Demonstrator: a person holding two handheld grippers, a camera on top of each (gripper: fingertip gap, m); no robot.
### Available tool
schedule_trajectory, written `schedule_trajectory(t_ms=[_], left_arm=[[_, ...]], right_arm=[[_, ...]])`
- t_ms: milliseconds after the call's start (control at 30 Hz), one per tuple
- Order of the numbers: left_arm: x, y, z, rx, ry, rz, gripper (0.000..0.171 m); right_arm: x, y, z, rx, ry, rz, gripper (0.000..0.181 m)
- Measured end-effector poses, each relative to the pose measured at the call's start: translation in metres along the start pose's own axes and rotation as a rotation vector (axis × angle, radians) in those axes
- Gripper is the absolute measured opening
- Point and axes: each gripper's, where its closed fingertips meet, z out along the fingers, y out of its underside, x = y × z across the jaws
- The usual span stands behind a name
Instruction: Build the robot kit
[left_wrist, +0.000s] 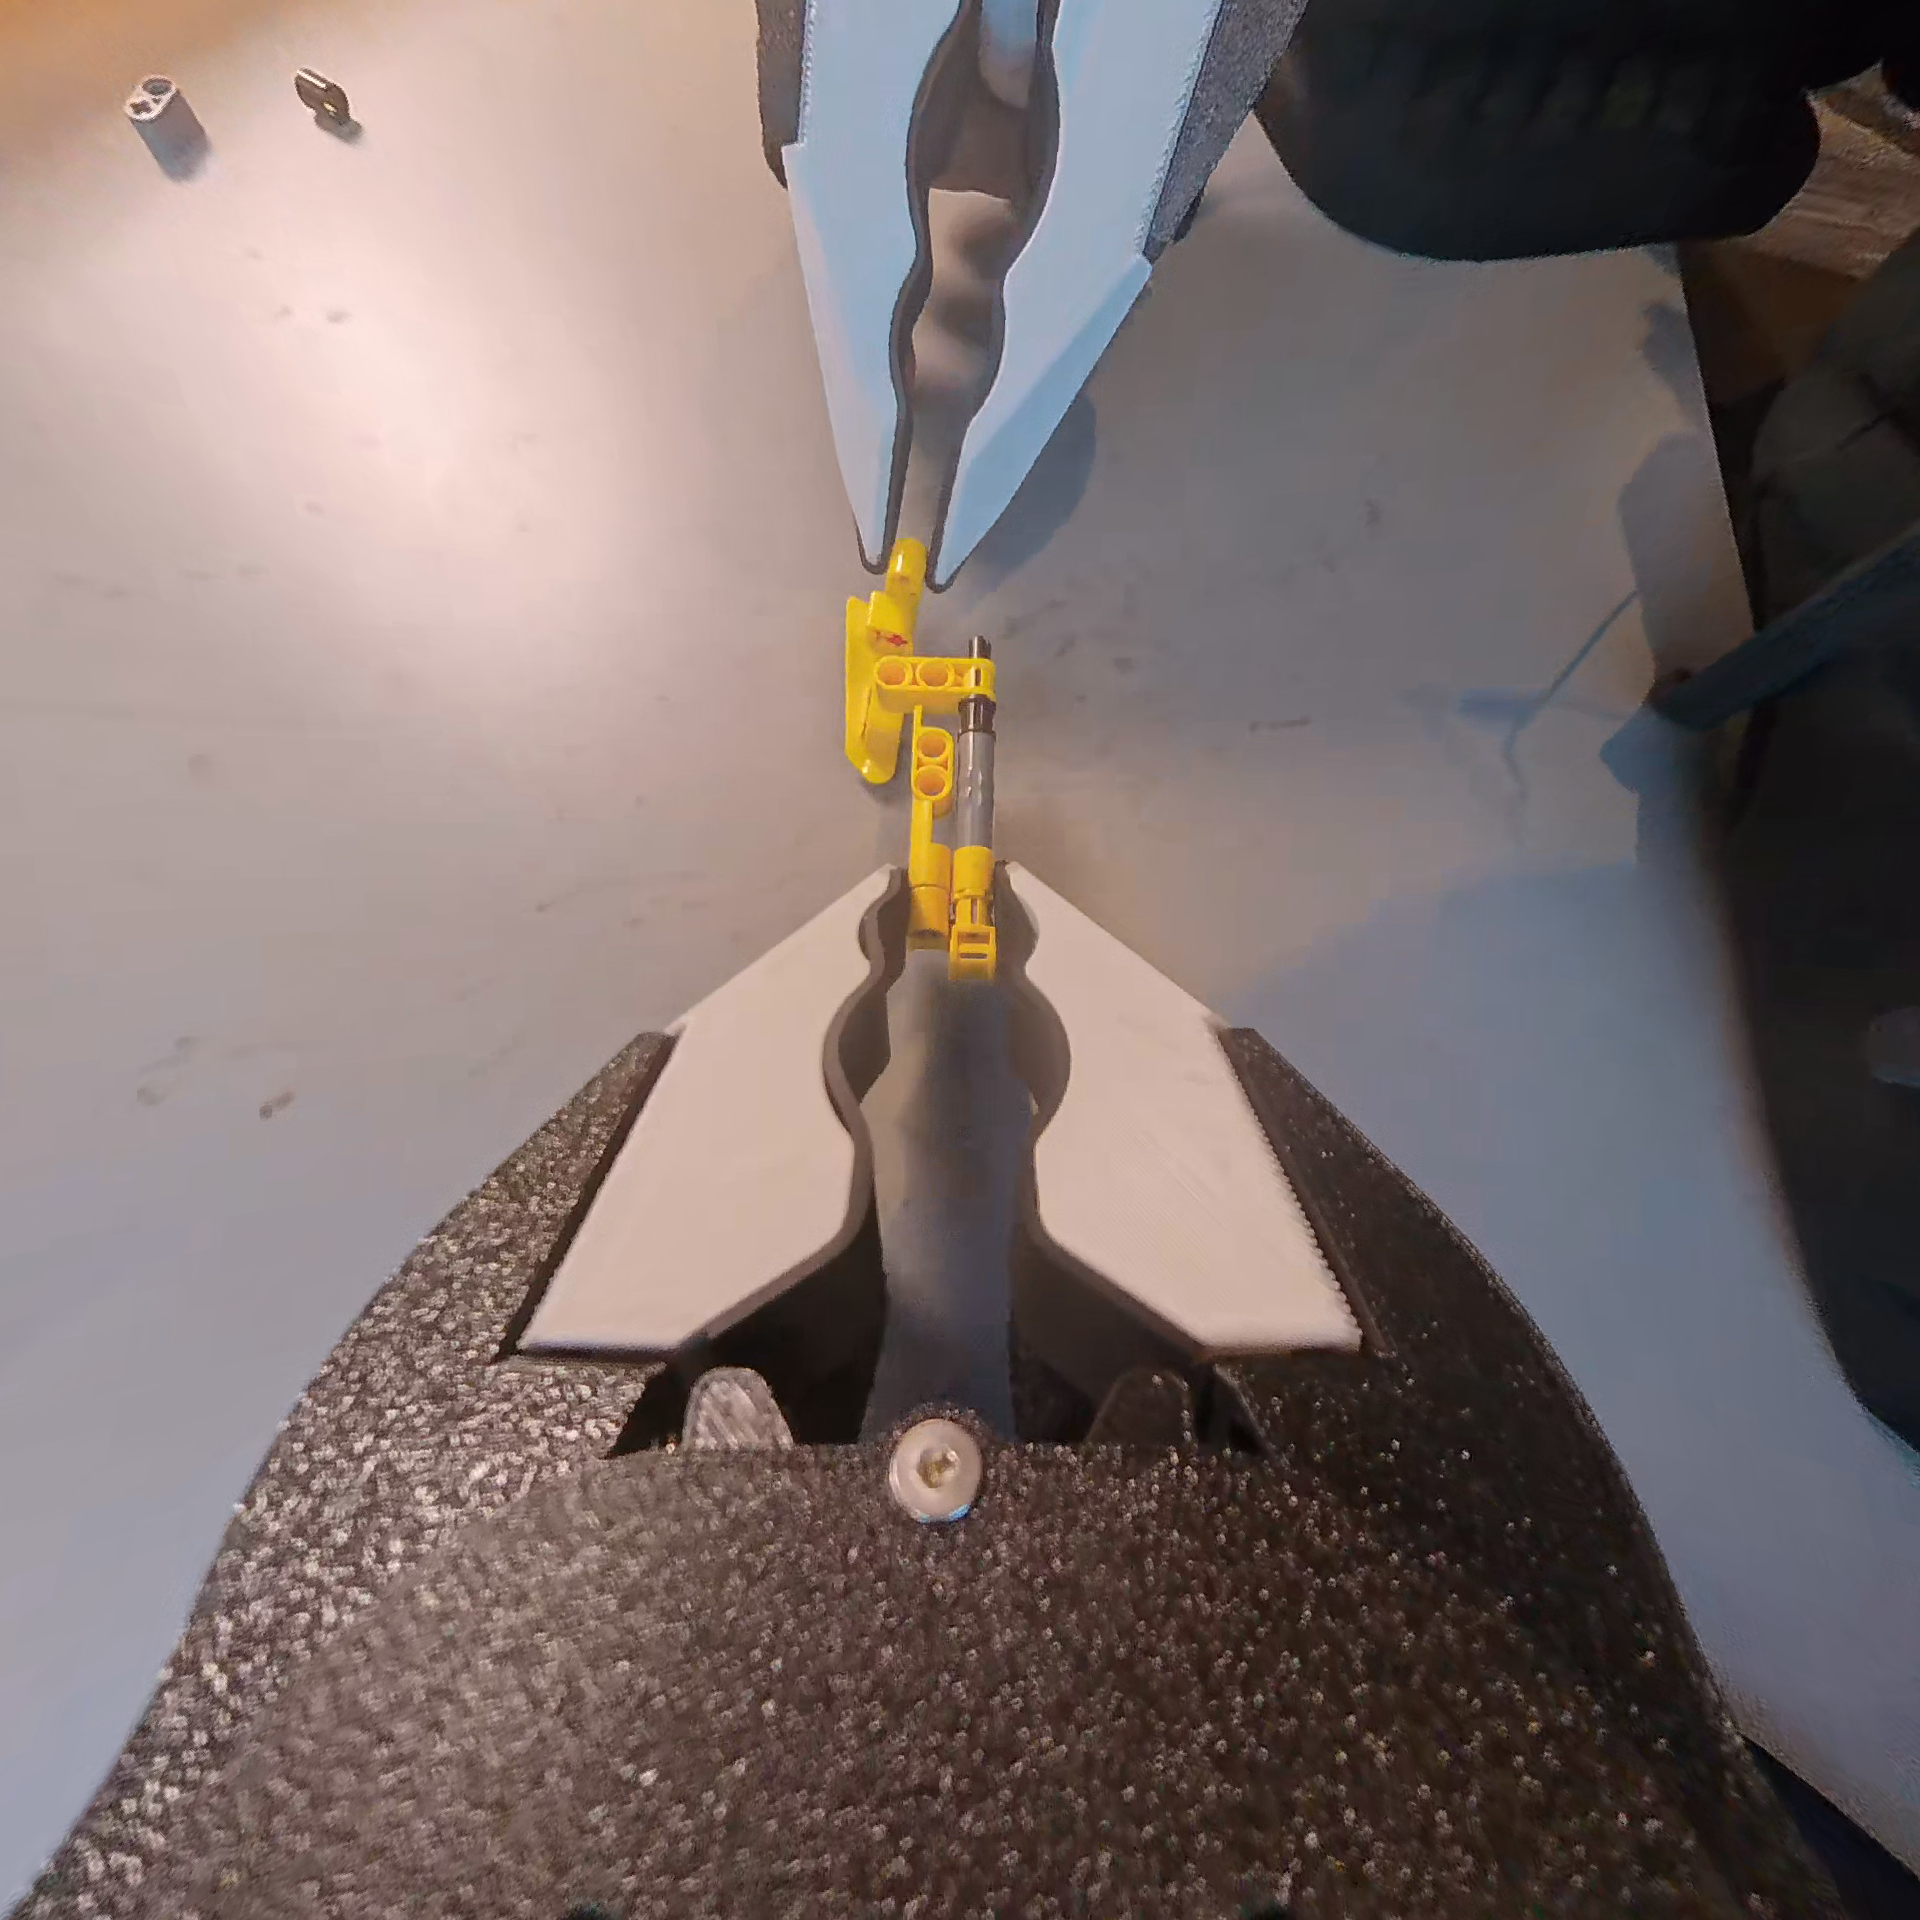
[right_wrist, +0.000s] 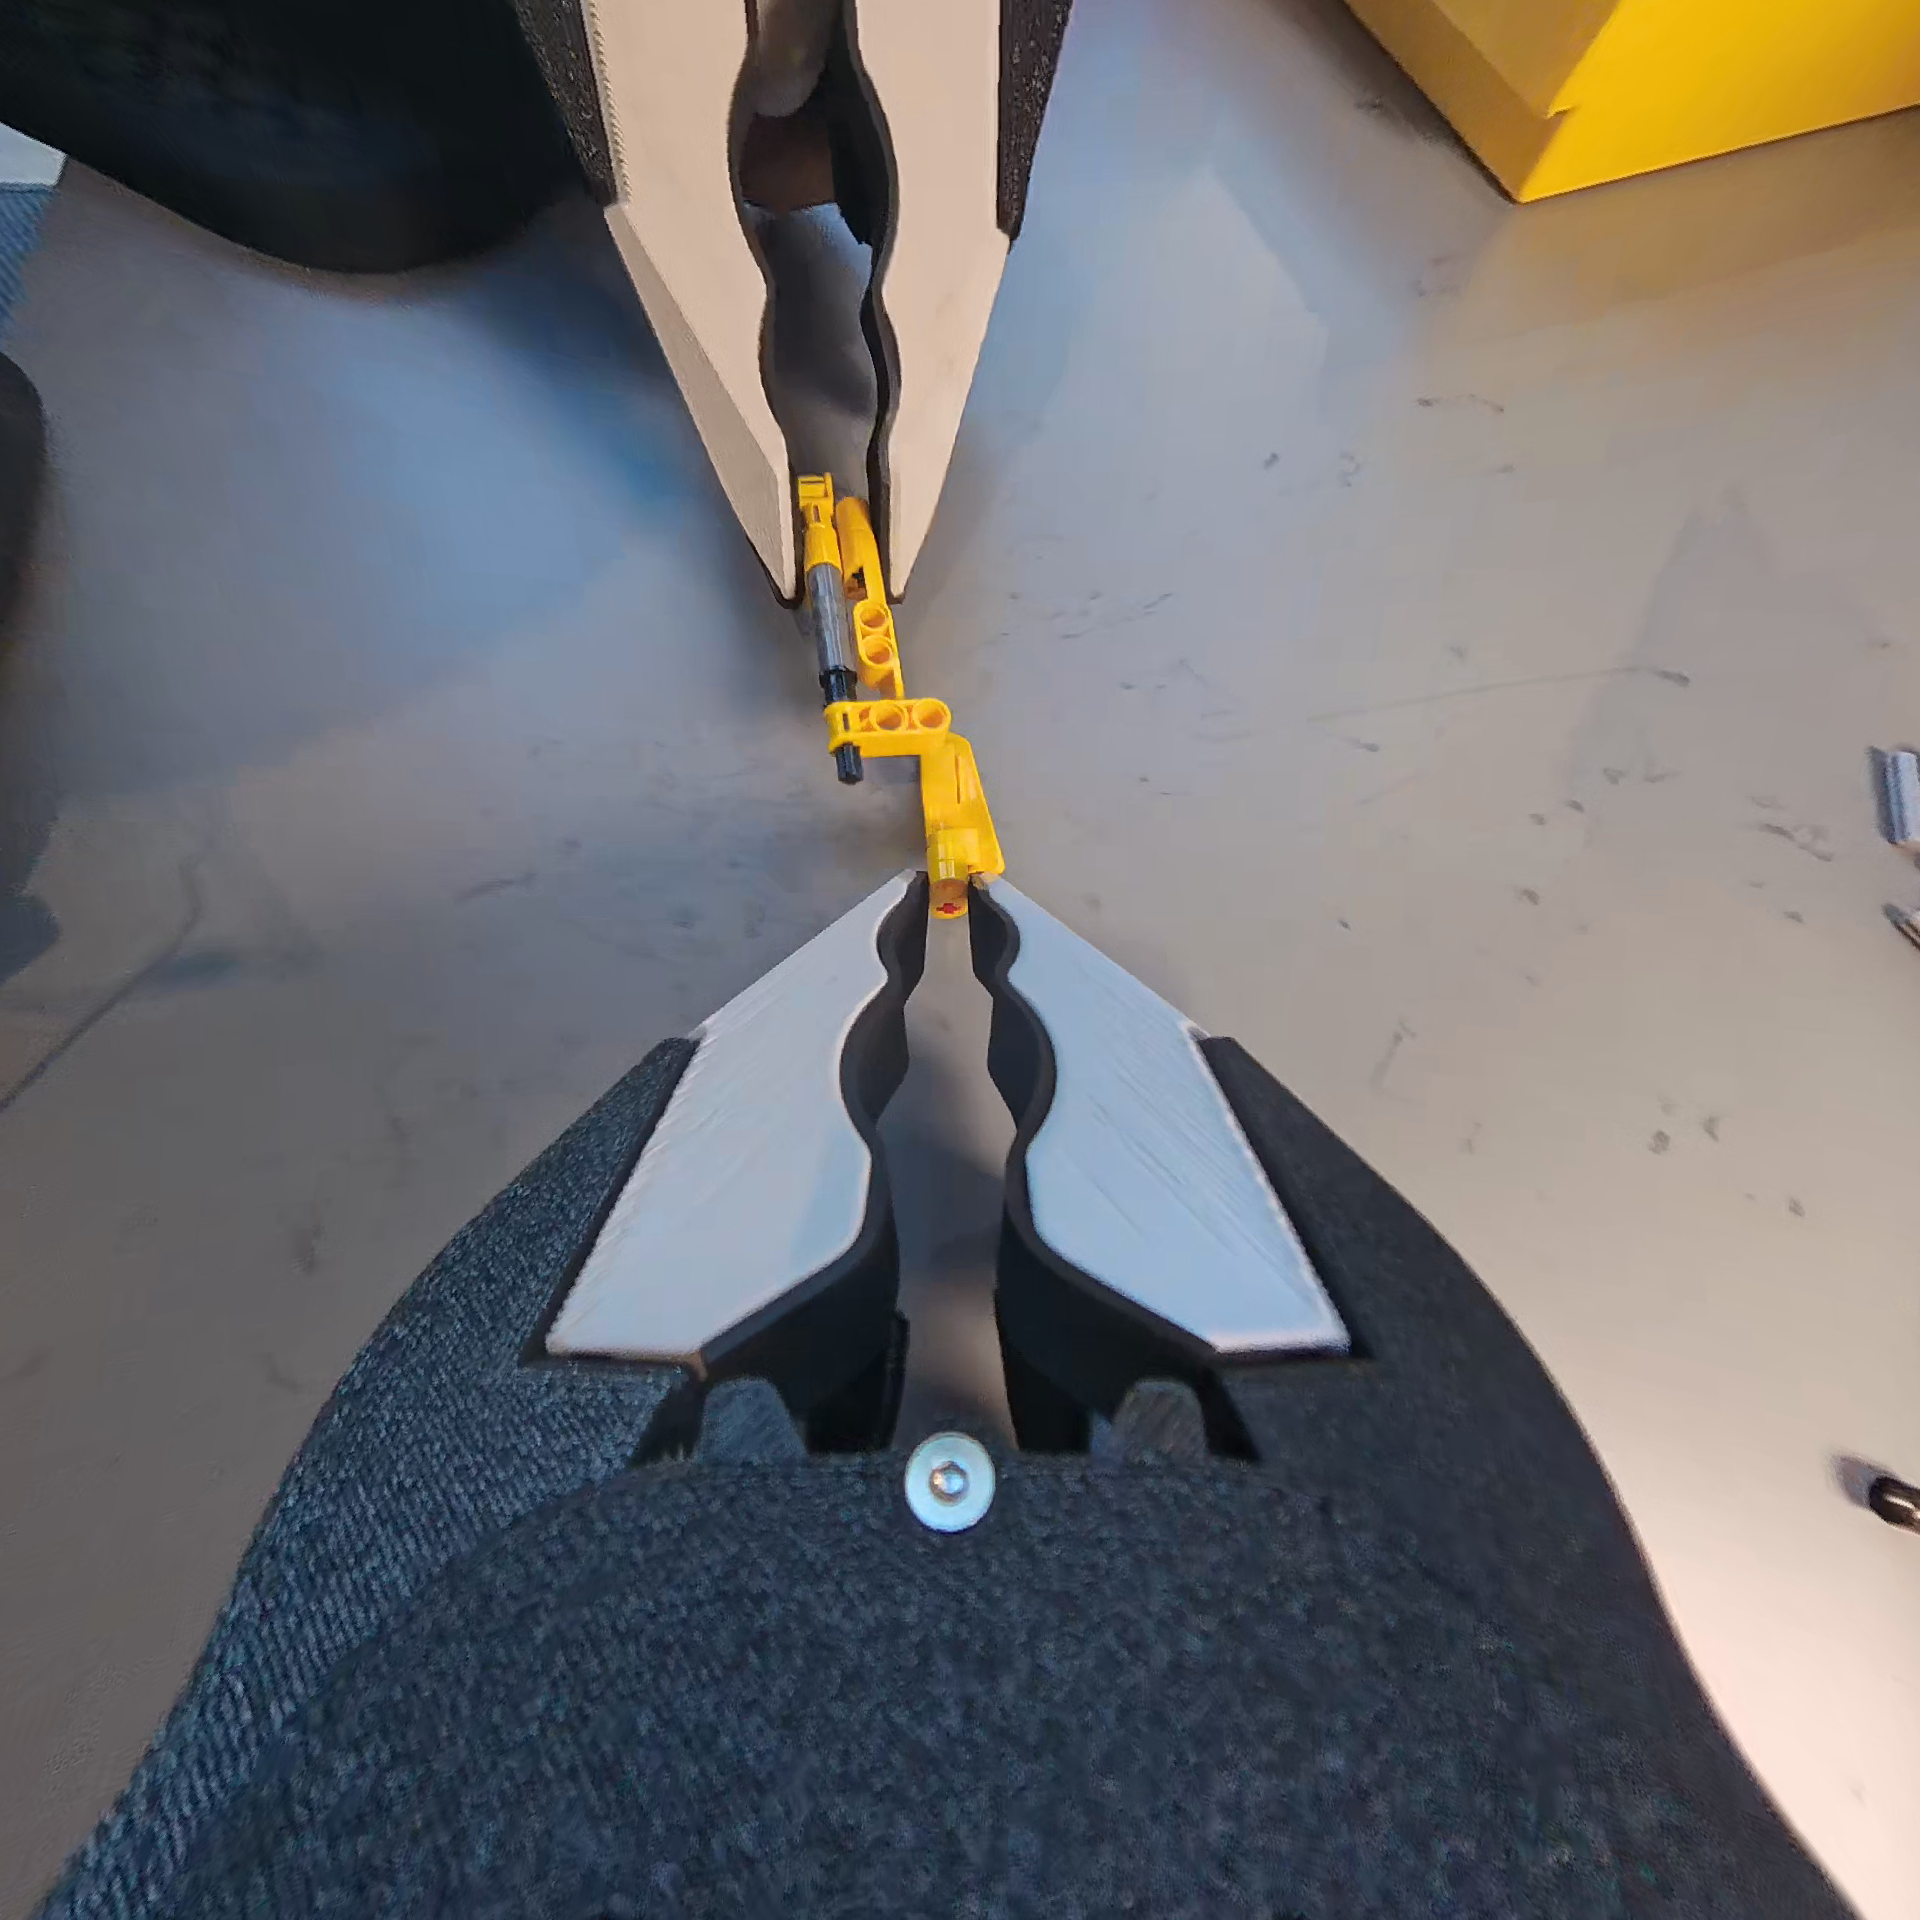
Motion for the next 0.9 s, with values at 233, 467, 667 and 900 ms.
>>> schedule_trajectory(t_ms=[233,467,667,900], left_arm=[[0.001,0.002,0.007,-0.012,0.002,-0.003,0.015],[0.004,0.003,0.012,-0.026,0.004,0.004,0.015],[0.003,0.003,0.012,-0.026,-0.003,-0.002,0.015],[0.002,0.004,0.013,-0.029,-0.015,0.017,0.015]], right_arm=[[-0.007,-0.003,0.003,0.005,-0.022,-0.008,0.007],[-0.008,-0.004,0.004,0.008,-0.025,-0.008,0.007],[-0.007,-0.002,0.006,0.003,-0.020,-0.002,0.007],[-0.007,-0.001,0.007,-0.010,-0.015,-0.001,0.007]])
